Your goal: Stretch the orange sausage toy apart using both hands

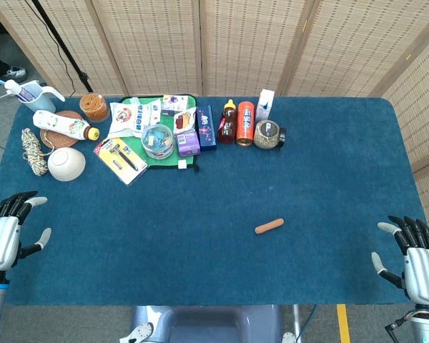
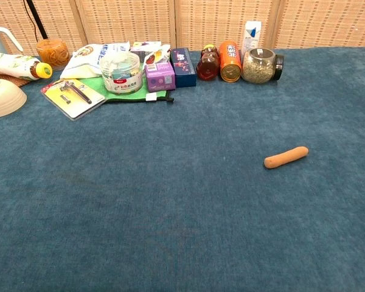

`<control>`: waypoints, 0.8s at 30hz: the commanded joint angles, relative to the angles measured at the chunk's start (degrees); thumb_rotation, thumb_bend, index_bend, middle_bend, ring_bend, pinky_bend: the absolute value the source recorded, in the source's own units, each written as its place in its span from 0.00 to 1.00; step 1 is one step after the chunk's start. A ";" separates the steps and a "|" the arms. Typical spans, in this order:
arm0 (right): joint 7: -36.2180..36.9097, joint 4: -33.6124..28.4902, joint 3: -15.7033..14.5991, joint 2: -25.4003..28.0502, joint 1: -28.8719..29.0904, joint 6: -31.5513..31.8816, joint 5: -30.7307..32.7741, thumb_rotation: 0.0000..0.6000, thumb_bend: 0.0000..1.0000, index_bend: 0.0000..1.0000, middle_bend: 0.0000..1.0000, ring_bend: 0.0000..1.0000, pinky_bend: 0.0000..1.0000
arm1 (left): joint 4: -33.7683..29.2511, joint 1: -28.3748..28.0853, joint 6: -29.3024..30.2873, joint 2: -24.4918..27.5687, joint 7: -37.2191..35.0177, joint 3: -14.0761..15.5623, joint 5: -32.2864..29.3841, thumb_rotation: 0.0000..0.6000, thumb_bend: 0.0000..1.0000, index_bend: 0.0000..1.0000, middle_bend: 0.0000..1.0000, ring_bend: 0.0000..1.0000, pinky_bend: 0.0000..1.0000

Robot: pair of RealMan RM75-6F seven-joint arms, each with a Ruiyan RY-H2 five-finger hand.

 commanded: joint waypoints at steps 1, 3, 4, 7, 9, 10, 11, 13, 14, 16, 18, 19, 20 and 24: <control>0.10 0.15 0.02 -0.09 0.13 -0.19 -0.03 1.00 0.35 0.27 0.17 0.10 0.05 | -0.09 0.00 0.03 0.07 0.05 -0.03 0.05 1.00 0.31 0.26 0.18 0.11 0.12; 0.16 0.33 -0.02 -0.20 0.27 -0.53 0.05 1.00 0.35 0.27 0.17 0.10 0.05 | -0.15 0.00 -0.05 0.14 0.20 0.04 0.08 1.00 0.31 0.26 0.18 0.11 0.12; 0.24 0.43 -0.02 -0.27 0.33 -0.66 0.11 1.00 0.35 0.27 0.17 0.10 0.05 | -0.20 -0.01 -0.13 0.15 0.27 0.10 0.10 1.00 0.31 0.26 0.18 0.11 0.12; 0.17 0.58 -0.04 -0.30 0.37 -0.79 0.19 1.00 0.35 0.27 0.17 0.10 0.05 | -0.31 0.03 -0.02 0.17 0.45 0.15 0.29 1.00 0.31 0.26 0.18 0.11 0.12; 0.30 0.60 -0.06 -0.26 0.33 -0.67 0.06 1.00 0.35 0.27 0.17 0.10 0.05 | -0.39 0.10 0.15 0.19 0.41 0.13 0.37 1.00 0.31 0.26 0.18 0.11 0.12; 0.38 0.58 -0.05 -0.22 0.32 -0.63 0.03 1.00 0.35 0.27 0.17 0.10 0.05 | -0.38 0.13 0.22 0.21 0.39 0.10 0.37 1.00 0.31 0.26 0.18 0.11 0.12; 0.43 0.59 -0.05 -0.19 0.31 -0.58 -0.01 1.00 0.35 0.27 0.17 0.10 0.05 | -0.36 0.15 0.29 0.23 0.42 0.05 0.36 1.00 0.31 0.26 0.18 0.11 0.12; 0.52 0.62 -0.08 -0.17 0.27 -0.54 -0.02 1.00 0.35 0.27 0.17 0.10 0.05 | -0.40 0.16 0.30 0.29 0.43 0.03 0.36 1.00 0.31 0.26 0.18 0.11 0.12; 0.62 0.66 -0.07 -0.19 0.25 -0.52 0.02 1.00 0.35 0.27 0.17 0.10 0.05 | -0.43 0.14 0.29 0.31 0.45 0.01 0.35 1.00 0.31 0.26 0.18 0.11 0.12; 0.60 0.72 -0.06 -0.20 0.23 -0.51 0.08 1.00 0.35 0.27 0.17 0.10 0.05 | -0.43 0.09 0.28 0.32 0.67 -0.04 0.35 1.00 0.31 0.26 0.18 0.11 0.12; 0.64 0.80 -0.07 -0.22 0.22 -0.54 0.14 1.00 0.35 0.27 0.17 0.10 0.05 | -0.49 -0.01 0.24 0.26 0.94 -0.08 0.39 1.00 0.31 0.26 0.18 0.11 0.12; 0.72 0.83 -0.07 -0.22 0.23 -0.58 0.16 1.00 0.35 0.27 0.17 0.10 0.05 | -0.57 -0.06 0.19 0.24 1.02 -0.10 0.42 1.00 0.31 0.26 0.18 0.11 0.12; 0.83 0.90 -0.04 -0.23 0.27 -0.65 0.21 1.00 0.35 0.27 0.17 0.10 0.05 | -0.69 -0.12 0.19 0.24 1.12 -0.14 0.52 1.00 0.31 0.26 0.18 0.11 0.12; 1.60 1.28 -0.01 -0.23 0.38 -0.87 0.25 1.00 0.35 0.29 0.17 0.10 0.05 | -1.21 -0.19 0.49 0.48 1.49 -0.27 1.00 1.00 0.31 0.26 0.18 0.11 0.12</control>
